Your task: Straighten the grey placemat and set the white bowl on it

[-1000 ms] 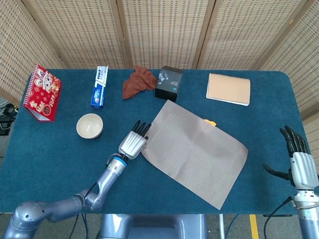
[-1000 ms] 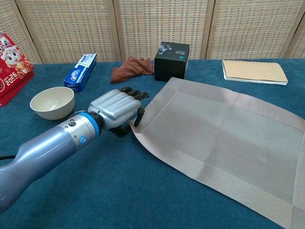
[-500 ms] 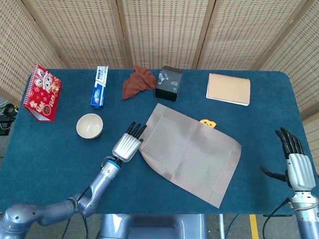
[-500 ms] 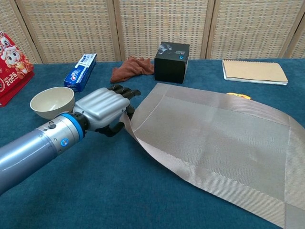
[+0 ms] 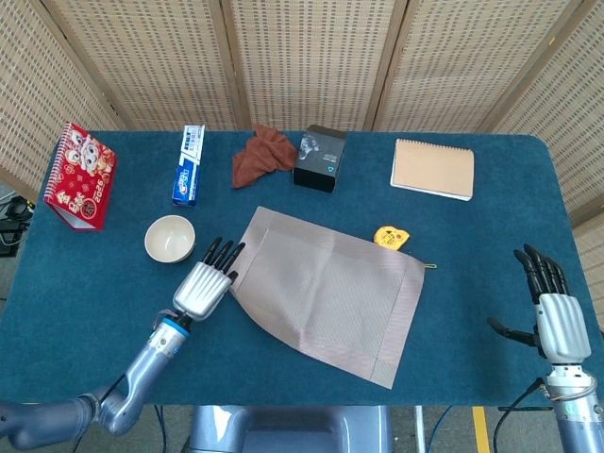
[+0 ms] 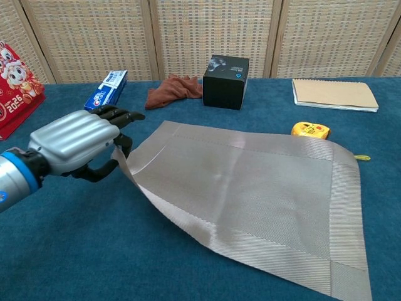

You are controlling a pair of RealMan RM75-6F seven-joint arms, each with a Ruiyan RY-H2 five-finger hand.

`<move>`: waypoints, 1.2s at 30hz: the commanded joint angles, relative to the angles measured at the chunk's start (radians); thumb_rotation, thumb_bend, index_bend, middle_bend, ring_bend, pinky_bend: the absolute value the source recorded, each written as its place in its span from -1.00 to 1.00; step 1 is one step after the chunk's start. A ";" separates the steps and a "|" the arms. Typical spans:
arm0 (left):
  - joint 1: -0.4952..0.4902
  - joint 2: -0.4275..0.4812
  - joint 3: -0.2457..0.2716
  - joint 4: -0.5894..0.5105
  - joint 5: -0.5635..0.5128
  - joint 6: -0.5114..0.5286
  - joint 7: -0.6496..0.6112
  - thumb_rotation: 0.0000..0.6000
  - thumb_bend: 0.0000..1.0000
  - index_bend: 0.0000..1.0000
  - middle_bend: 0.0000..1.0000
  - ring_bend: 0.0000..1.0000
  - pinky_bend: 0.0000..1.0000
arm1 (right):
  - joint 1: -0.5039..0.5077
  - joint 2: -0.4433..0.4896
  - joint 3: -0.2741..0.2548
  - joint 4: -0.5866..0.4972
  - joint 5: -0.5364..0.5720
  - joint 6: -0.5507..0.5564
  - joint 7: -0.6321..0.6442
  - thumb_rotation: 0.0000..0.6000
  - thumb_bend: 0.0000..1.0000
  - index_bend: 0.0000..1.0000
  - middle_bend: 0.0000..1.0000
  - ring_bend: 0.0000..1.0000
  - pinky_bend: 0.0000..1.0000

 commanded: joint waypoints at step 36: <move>0.225 0.139 0.232 -0.189 0.259 0.102 0.009 1.00 -0.06 0.05 -1.00 -1.00 -1.00 | -0.005 -0.016 -0.030 -0.021 -0.031 0.000 -0.057 1.00 -0.64 -0.85 -1.00 -1.00 -1.00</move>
